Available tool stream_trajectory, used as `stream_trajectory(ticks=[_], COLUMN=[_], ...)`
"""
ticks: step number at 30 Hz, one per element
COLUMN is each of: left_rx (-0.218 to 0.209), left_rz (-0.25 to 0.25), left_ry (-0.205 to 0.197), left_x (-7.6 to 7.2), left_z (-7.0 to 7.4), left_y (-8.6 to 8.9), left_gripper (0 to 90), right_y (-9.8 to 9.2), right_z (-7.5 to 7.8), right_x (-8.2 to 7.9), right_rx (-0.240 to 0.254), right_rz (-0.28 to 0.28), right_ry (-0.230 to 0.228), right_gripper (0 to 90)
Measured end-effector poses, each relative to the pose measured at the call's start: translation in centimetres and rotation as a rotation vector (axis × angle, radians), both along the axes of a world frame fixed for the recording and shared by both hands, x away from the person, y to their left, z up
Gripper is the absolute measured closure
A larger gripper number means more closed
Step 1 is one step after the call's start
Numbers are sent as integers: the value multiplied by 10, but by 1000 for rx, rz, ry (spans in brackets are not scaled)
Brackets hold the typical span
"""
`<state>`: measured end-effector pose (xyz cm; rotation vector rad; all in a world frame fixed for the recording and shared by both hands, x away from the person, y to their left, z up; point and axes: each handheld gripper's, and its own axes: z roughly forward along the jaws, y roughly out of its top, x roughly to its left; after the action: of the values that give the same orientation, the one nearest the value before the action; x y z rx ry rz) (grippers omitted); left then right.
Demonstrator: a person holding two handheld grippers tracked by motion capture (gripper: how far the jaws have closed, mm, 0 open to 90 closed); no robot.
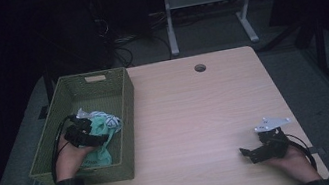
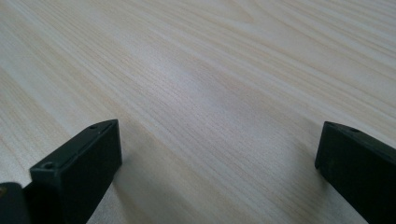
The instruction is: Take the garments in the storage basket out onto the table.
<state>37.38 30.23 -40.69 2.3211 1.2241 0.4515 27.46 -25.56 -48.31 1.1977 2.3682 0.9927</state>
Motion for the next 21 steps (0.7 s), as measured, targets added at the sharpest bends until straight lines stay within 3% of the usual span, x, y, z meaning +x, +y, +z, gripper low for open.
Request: stream_trajectory(ticks=[5, 15, 19, 21], left_rx=[24, 49, 47, 49], left_rz=[12, 23, 15, 10], left_ry=[35, 82, 107, 126], left_x=[2, 4, 4, 4], left_z=[-4, -7, -8, -8], left_y=[-1, -1, -1, -2], left_gripper=[231, 354, 425, 502], right_y=[0, 0, 0, 0], right_z=[0, 0, 0, 0], right_x=[0, 0, 0, 0], right_rx=[0, 0, 0, 0], right_rz=[0, 0, 0, 0], right_ry=[0, 0, 0, 0], right_gripper=[1, 0, 1, 0])
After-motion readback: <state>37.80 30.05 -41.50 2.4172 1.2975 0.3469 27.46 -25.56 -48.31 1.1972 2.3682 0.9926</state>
